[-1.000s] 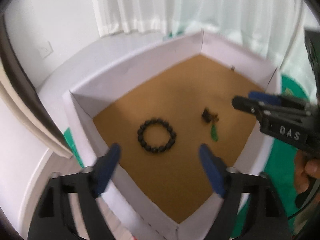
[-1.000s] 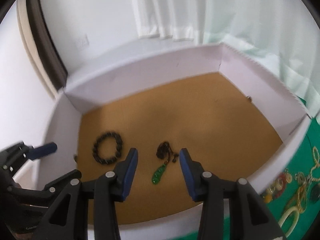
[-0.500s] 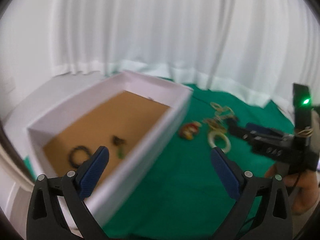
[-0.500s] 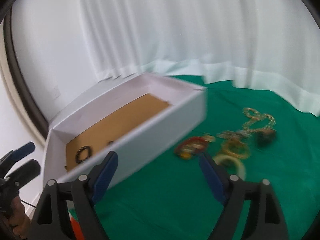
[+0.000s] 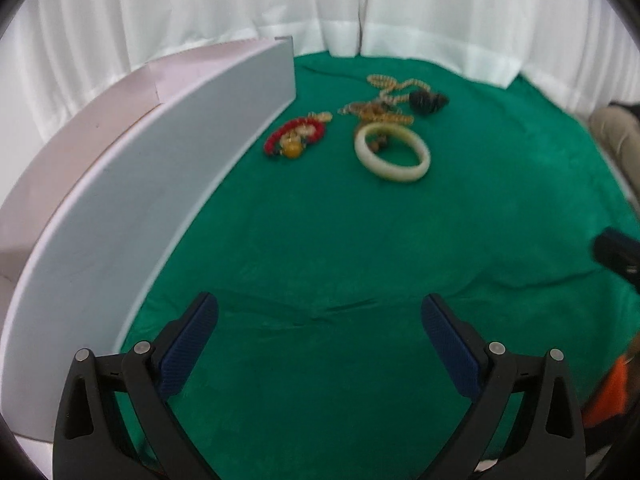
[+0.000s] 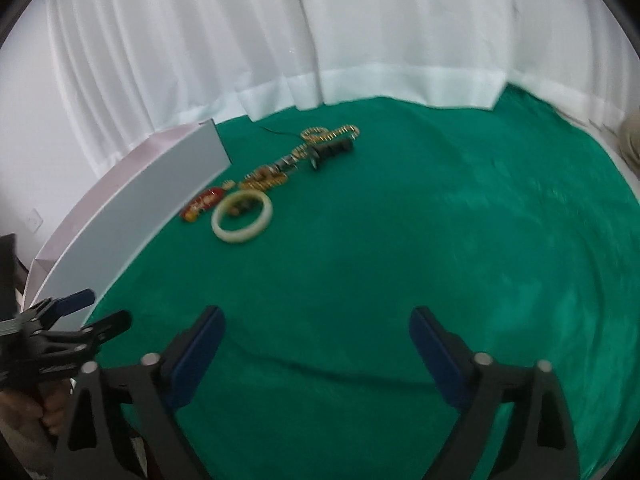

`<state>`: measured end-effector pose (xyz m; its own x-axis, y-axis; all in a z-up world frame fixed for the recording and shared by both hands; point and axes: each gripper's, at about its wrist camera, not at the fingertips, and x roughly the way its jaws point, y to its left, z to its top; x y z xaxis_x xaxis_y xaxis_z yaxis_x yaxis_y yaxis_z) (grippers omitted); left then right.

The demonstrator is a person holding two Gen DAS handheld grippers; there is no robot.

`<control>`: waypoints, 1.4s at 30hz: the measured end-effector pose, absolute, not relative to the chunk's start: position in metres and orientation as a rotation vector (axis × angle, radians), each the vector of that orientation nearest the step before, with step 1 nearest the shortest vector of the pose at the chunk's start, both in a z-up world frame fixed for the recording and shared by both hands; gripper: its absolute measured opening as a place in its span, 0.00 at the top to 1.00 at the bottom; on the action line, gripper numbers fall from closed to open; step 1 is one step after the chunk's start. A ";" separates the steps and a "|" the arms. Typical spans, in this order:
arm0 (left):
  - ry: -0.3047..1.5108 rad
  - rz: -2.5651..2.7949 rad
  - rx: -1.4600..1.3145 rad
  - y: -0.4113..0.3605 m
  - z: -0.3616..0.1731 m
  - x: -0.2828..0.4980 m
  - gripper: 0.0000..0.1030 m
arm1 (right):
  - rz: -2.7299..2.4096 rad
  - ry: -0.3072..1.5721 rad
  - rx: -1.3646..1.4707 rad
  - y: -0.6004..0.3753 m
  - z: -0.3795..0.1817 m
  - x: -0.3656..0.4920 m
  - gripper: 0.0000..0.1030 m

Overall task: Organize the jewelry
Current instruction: 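Move both tools back over the remaining jewelry on the cloth, then grasp the gold bangle with the left gripper while the right gripper grasps the white jade bangle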

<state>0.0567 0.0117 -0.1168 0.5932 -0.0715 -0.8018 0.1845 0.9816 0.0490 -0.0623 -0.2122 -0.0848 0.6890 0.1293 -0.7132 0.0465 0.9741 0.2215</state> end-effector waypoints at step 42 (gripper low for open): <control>0.987 -0.211 0.091 0.025 -0.146 0.057 0.00 | 0.361 1.001 -0.090 -0.074 -0.125 0.113 0.87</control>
<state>0.0565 0.0251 -0.1463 0.5326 -0.1358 -0.8354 0.2183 0.9757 -0.0194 0.1125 -0.0736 -0.1253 0.4852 0.2555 -0.8362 -0.3373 0.9370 0.0906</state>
